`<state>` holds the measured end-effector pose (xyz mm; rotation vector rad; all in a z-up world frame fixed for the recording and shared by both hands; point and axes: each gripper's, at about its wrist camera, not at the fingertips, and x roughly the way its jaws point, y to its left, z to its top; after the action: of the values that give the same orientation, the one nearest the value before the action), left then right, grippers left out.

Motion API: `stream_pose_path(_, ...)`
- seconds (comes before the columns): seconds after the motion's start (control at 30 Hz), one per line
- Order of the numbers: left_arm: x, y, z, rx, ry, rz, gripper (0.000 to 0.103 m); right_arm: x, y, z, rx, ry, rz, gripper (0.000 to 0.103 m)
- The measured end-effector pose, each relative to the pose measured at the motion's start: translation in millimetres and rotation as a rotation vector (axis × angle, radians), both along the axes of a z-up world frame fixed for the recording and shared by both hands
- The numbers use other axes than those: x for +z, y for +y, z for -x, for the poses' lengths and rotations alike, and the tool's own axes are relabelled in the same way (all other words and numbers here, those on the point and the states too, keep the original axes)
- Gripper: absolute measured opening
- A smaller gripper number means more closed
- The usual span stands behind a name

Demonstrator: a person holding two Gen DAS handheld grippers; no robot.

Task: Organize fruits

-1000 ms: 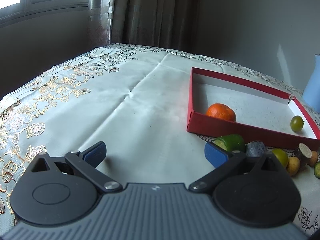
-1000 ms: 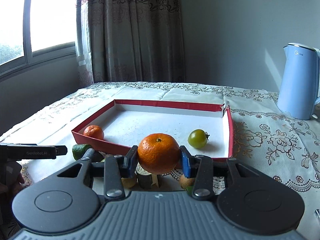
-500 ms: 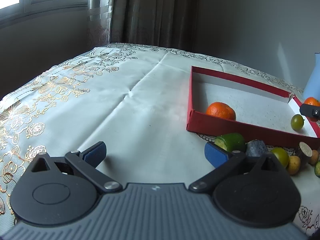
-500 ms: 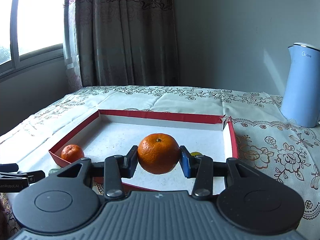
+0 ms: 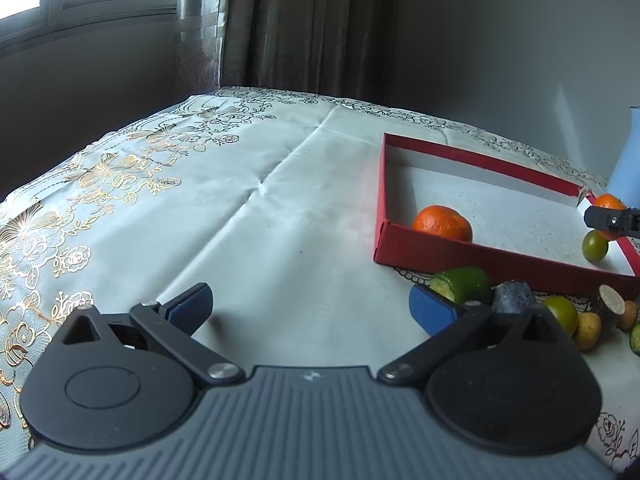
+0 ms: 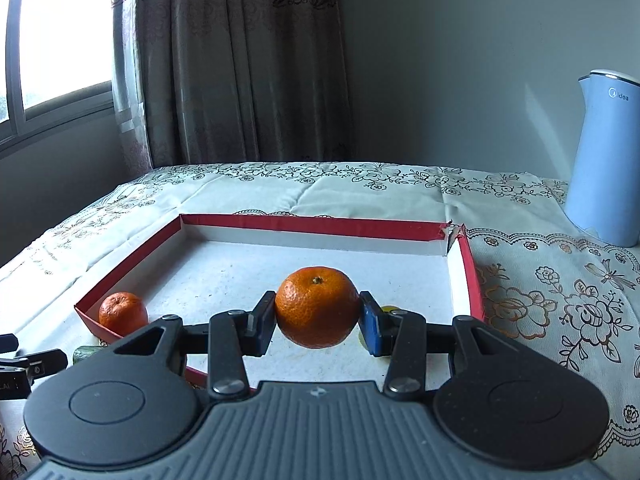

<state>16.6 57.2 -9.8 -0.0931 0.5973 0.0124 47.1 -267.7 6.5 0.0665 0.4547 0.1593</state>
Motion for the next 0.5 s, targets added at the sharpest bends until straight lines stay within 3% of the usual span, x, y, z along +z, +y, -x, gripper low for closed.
stream_pose_path(0.13, 0, 0, 0, 0.001, -0.003, 0.001, 0.103, -4, -4, -13, 0.001, 0.034, -0.013, 0.045)
stream_pose_path(0.2, 0, 1, 0, 0.002, -0.002, 0.004, 0.103, -8, -5, -17, 0.002, 0.057, -0.012, 0.062)
stream_pose_path(0.23, 0, 1, 0, 0.002, -0.003, 0.005, 0.103, -8, -5, -15, -0.019, 0.042, 0.000, 0.065)
stream_pose_path(0.5, 2, -3, 1, -0.042, -0.017, -0.001, 0.103, 3, -34, 50, -0.020, -0.062, -0.053, 0.066)
